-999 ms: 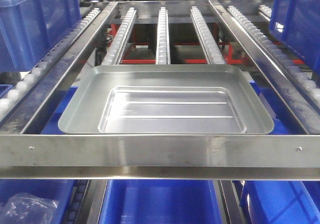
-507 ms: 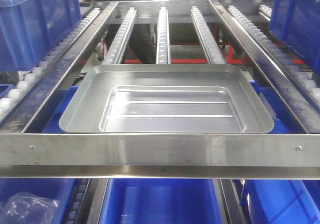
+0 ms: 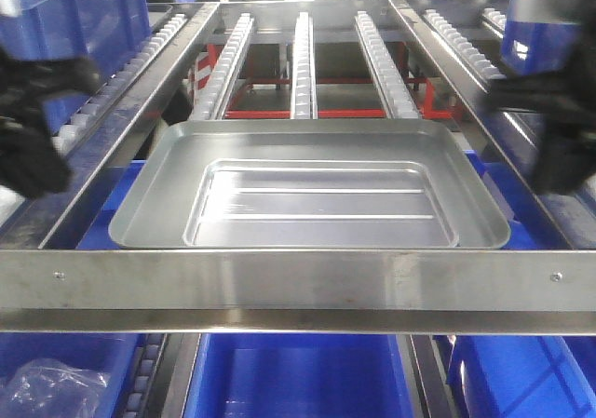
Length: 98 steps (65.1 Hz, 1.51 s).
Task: Grab silver tray and place in blue box
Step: 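Lower both open grippers onto the tray's side rims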
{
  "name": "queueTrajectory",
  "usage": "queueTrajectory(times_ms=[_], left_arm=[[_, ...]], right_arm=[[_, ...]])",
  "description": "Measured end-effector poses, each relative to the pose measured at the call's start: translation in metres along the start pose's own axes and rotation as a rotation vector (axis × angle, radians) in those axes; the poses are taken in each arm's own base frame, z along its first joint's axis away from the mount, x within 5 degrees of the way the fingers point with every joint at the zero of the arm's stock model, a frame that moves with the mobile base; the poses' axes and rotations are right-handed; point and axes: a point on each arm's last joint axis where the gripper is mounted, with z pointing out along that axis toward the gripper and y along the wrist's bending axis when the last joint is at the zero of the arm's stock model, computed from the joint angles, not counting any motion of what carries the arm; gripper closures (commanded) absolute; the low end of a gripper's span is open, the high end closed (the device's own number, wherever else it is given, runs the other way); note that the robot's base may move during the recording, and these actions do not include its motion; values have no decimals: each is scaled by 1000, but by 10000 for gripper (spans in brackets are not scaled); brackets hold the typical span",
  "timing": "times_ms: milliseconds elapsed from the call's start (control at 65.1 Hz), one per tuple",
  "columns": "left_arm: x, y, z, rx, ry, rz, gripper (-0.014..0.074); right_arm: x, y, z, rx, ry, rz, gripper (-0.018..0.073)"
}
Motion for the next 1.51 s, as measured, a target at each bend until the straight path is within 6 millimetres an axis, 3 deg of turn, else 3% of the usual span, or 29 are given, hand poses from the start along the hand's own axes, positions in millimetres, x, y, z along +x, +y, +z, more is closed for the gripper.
queueTrajectory(times_ms=[200,492,1137,1214,1414,1506], left_arm=[[-22,-39,33,-29,58,46,597],[-44,-83,73,-70,138,96,596],[-48,-86,73,-70,142,83,597],[-48,-86,73,-70,142,83,597],[-48,-86,73,-70,142,83,597],[-48,-86,73,-70,142,83,596]], right_arm=[[-29,33,23,8,20,-31,501],[-31,48,44,-25,78,19,501],[-32,48,45,-27,82,-7,495],[-32,48,45,-27,82,-7,447],[-32,48,45,-27,82,-7,147],[-31,48,45,-26,83,-7,124]])
